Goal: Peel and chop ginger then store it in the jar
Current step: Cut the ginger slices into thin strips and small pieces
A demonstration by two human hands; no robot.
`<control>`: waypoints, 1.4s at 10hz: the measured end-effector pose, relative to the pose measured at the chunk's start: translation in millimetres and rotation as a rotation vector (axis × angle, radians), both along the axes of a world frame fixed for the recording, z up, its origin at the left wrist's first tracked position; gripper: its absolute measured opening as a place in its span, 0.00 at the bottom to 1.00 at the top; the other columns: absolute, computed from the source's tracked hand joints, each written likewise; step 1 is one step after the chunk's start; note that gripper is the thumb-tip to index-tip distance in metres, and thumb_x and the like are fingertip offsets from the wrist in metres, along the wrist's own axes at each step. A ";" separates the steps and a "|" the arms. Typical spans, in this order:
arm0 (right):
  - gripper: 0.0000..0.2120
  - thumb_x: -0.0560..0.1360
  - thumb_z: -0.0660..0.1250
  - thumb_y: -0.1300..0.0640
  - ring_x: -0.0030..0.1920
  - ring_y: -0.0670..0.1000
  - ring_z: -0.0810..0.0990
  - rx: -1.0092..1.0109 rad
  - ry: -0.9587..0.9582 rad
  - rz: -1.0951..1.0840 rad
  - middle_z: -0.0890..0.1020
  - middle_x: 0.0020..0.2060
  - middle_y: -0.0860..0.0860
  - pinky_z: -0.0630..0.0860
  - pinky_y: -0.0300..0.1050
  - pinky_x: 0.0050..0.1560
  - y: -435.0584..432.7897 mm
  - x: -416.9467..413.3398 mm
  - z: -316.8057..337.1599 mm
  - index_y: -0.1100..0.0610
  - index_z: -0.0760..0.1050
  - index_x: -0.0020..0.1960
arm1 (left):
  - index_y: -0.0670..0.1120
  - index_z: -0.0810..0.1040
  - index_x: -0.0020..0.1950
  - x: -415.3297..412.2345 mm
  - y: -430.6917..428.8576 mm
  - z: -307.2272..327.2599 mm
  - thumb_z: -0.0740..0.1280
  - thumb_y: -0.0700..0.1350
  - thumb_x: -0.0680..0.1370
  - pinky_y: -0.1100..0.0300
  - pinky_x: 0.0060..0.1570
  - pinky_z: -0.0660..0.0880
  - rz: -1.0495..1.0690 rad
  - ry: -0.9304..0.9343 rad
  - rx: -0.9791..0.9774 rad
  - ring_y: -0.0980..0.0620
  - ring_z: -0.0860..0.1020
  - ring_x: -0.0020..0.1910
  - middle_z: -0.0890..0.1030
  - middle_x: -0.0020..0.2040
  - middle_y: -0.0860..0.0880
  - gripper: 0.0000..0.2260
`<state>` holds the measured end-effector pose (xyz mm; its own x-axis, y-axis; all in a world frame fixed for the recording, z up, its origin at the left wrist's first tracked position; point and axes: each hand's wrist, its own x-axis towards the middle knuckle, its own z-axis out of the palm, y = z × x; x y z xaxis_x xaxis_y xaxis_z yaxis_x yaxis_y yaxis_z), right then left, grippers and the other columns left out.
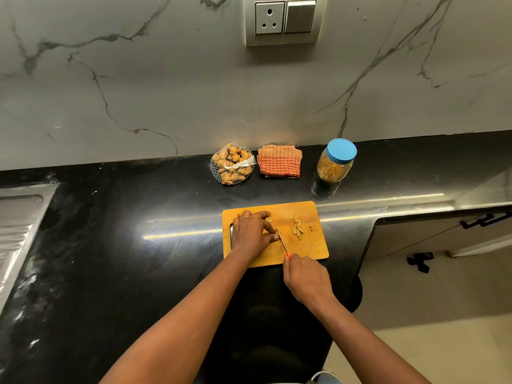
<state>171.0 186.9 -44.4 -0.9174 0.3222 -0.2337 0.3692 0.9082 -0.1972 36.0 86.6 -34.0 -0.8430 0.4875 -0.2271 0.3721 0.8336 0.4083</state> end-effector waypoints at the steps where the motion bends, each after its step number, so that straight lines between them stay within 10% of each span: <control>1: 0.20 0.84 0.49 0.45 0.37 0.51 0.80 0.001 -0.009 -0.004 0.80 0.38 0.49 0.77 0.47 0.36 -0.6 0.4 -0.6 0.53 0.75 0.48 | 0.56 0.85 0.50 0.3 0.5 -0.5 0.74 0.55 0.71 0.51 0.59 0.64 0.000 -0.005 0.009 0.52 0.67 0.63 0.72 0.69 0.60 0.09; 14: 0.19 0.84 0.49 0.46 0.38 0.52 0.80 -0.044 0.008 -0.040 0.79 0.38 0.50 0.75 0.48 0.37 2.4 -4.6 3.5 0.54 0.76 0.48 | 0.57 0.85 0.50 1.1 1.4 -1.1 0.74 0.56 0.71 0.51 0.60 0.64 0.036 -0.015 -0.007 0.52 0.67 0.63 0.72 0.69 0.62 0.09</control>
<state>166.4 189.3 -40.9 -0.9060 0.3480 -0.2408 0.4031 0.8831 -0.2401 37.1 88.1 -35.0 -0.8568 0.4549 -0.2428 0.3354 0.8493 0.4077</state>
